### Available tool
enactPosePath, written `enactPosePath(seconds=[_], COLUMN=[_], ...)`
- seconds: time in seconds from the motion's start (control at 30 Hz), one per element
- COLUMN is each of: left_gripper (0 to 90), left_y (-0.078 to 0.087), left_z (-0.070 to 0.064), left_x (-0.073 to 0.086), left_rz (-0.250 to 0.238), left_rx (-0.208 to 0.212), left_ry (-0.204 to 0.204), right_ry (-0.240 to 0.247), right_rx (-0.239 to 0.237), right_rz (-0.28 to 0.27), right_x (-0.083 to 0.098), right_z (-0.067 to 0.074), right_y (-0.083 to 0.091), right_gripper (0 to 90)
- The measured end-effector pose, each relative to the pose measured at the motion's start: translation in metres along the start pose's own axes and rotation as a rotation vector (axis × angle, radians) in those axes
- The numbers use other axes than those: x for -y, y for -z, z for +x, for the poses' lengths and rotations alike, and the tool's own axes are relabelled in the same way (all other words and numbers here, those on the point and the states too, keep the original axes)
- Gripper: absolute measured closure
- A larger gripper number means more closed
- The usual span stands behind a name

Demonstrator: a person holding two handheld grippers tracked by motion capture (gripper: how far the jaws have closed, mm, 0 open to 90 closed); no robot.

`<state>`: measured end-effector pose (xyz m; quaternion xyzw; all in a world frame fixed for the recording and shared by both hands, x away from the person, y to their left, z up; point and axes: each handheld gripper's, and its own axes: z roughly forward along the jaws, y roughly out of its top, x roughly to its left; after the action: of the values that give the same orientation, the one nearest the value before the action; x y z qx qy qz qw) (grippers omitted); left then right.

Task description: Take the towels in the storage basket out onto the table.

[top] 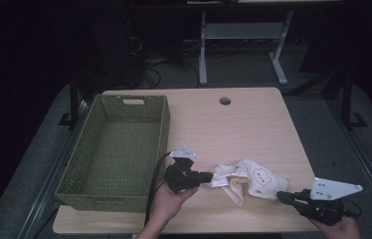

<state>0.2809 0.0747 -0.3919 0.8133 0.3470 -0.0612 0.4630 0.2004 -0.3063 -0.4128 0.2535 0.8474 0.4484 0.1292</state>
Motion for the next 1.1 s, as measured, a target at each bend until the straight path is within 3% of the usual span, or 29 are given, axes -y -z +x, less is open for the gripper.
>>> enactPosePath(seconds=[0.13,0.2,0.33,0.4,0.47,0.5,0.53,0.57,0.6,0.67,0.77,0.93,1.1], left_gripper=[88.5,88.3,88.5,88.6,88.5,87.8,79.6,70.2,61.8,59.3,59.4,59.4,59.7], left_y=[0.01,0.013,0.006,-0.003,-0.014,-0.02,-0.023,-0.027,-0.03,-0.034,-0.041,-0.052,-0.061], left_z=[-0.009,-0.009,-0.002,0.006,0.022,0.032,0.038,0.046,0.053,0.058,0.055,0.05,0.045], left_x=[-0.018,-0.032,-0.069,-0.091,-0.115,-0.13,-0.138,-0.147,-0.153,-0.157,-0.151,-0.135,-0.117], left_rz=[-0.021,-0.037,-0.078,-0.078,-0.105,-0.126,-0.143,-0.155,-0.159,-0.156,-0.112,-0.072,-0.049], left_rx=[-0.002,-0.028,-0.084,-0.156,-0.218,-0.328,-0.39,-0.427,-0.428,-0.439,-0.422,-0.379,-0.358], left_ry=[0.005,0.004,0.019,0.0,0.036,0.032,0.032,0.065,0.106,0.122,0.082,0.073,0.071], right_ry=[0.013,0.021,0.042,0.035,0.004,-0.017,-0.049,-0.083,-0.144,-0.192,-0.187,-0.19,-0.185], right_rx=[-0.004,-0.001,0.02,0.037,0.05,0.082,0.151,0.182,0.197,0.24,0.234,0.183,0.165], right_rz=[-0.004,-0.008,0.002,0.007,-0.001,0.009,0.023,0.027,0.026,0.035,0.06,0.078,0.102], right_x=[-0.015,-0.023,-0.048,-0.062,-0.079,-0.088,-0.1,-0.105,-0.111,-0.115,-0.107,-0.08,-0.058], right_z=[0.002,0.0,-0.02,-0.044,-0.077,-0.097,-0.123,-0.138,-0.156,-0.175,-0.176,-0.164,-0.151], right_y=[0.009,0.013,0.018,0.015,0.01,0.004,-0.004,-0.009,-0.015,-0.024,-0.032,-0.039,-0.045], right_gripper=[86.3,86.4,86.6,87.0,87.3,87.1,82.9,76.5,68.9,65.8,65.5,64.5,63.6])
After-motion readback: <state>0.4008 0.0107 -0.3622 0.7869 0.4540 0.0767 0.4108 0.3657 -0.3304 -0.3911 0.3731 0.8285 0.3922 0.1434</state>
